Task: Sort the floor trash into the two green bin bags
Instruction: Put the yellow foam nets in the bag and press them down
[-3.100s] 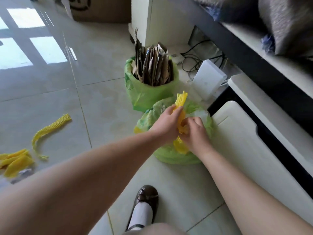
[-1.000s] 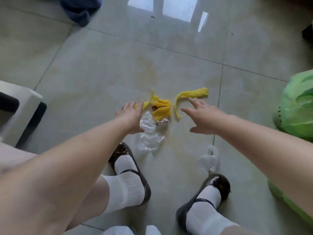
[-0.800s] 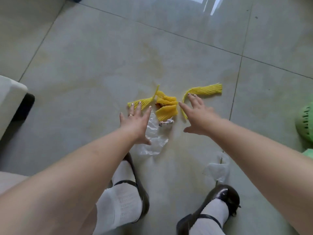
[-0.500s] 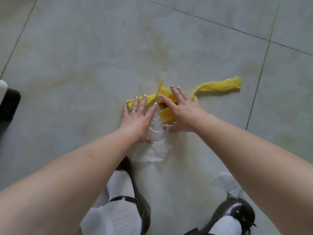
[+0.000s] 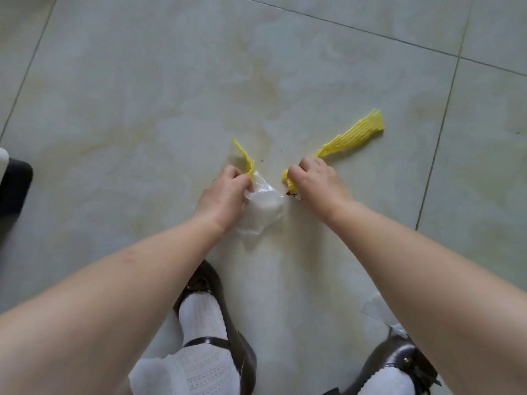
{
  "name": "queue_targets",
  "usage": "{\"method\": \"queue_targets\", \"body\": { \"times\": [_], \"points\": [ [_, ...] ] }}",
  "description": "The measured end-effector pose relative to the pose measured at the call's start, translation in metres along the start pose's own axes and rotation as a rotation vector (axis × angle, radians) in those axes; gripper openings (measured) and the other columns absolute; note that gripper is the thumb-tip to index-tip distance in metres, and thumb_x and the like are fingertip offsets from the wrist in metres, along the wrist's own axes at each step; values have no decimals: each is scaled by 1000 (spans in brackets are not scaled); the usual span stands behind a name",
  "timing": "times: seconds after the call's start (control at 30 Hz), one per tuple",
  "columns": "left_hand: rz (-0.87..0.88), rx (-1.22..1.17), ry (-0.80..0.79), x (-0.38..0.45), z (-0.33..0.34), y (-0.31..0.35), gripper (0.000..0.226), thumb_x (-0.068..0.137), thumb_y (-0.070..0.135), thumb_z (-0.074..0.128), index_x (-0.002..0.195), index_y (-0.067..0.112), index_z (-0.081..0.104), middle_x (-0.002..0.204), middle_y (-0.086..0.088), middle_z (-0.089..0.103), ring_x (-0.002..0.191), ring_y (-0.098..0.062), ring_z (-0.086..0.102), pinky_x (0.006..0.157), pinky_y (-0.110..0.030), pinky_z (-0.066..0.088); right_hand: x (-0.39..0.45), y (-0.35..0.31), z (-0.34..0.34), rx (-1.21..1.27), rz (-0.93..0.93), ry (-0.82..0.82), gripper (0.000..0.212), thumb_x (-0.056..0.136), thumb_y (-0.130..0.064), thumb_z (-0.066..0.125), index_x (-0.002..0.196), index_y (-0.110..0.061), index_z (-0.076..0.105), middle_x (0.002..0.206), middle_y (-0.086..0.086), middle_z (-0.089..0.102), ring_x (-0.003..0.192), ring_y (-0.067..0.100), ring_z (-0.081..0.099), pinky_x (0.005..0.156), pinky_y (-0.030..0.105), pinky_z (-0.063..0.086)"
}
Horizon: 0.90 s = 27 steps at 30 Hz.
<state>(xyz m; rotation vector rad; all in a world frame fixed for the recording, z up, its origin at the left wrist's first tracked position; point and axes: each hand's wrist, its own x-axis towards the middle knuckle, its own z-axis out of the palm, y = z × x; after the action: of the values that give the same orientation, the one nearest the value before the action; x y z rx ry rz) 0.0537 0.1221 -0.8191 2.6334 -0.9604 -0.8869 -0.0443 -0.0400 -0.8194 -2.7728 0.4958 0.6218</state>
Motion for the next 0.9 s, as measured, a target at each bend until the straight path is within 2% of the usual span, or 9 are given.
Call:
{"method": "queue_targets", "body": {
  "times": [0.17,0.3,0.4,0.5,0.6,0.7,0.8,0.83,0.9],
  "points": [
    [62,-23,47,-3,-8,12,22,85,7,56,103,17,64,120,-4,56,109,-28,53,74,-26,35,-32,36,-2,181,172,65,24,83,-4,53,107,-7,50,110,18,46,104,34,45,74,36,39],
    [205,-42,47,-20,-14,46,29,85,5,54,108,19,61,123,-1,57,110,-29,53,73,-28,39,-86,70,-10,234,298,117,27,84,-5,56,111,-8,55,109,17,48,99,36,48,69,30,30],
    [285,-51,25,-38,-10,80,35,86,8,51,119,21,54,124,-2,57,109,-31,54,76,-34,43,-125,88,-22,272,394,141,35,81,-3,58,115,-10,55,116,16,46,97,38,52,72,33,37],
    [333,3,-22,-51,-2,110,48,88,10,48,132,27,44,131,-1,55,116,-29,53,82,-35,43,-145,90,-30,325,436,208,36,80,-2,59,115,-11,55,122,15,44,98,38,53,78,35,43],
    [462,94,-50,-49,1,123,39,87,12,50,123,27,55,123,-2,59,112,-30,54,77,-29,41,-136,85,-38,370,388,289,36,81,-4,59,115,-10,55,126,14,44,102,36,53,83,36,44],
    [670,268,-199,-49,10,134,31,86,12,51,112,24,63,117,-3,57,105,-30,55,75,-28,42,-112,80,-42,418,352,324,36,81,-5,59,116,-12,55,130,14,42,106,36,52,89,37,46],
    [832,390,-408,-56,40,155,39,88,11,50,124,24,55,138,-2,42,109,-30,55,80,-32,45,-85,77,-36,463,309,260,42,82,-9,61,122,-15,51,141,12,34,118,34,49,95,35,42],
    [855,369,-469,-58,49,163,42,90,15,50,130,26,50,145,-2,37,113,-30,54,85,-34,45,-77,75,-34,491,289,230,46,82,-10,61,126,-17,49,145,12,30,123,34,46,98,35,41],
    [880,341,-580,-59,71,175,48,93,39,43,139,30,39,147,-5,37,122,-28,48,96,-37,40,-63,72,-24,521,236,142,59,82,-10,62,136,-23,41,152,11,20,131,33,41,103,35,38]
  ]
}}
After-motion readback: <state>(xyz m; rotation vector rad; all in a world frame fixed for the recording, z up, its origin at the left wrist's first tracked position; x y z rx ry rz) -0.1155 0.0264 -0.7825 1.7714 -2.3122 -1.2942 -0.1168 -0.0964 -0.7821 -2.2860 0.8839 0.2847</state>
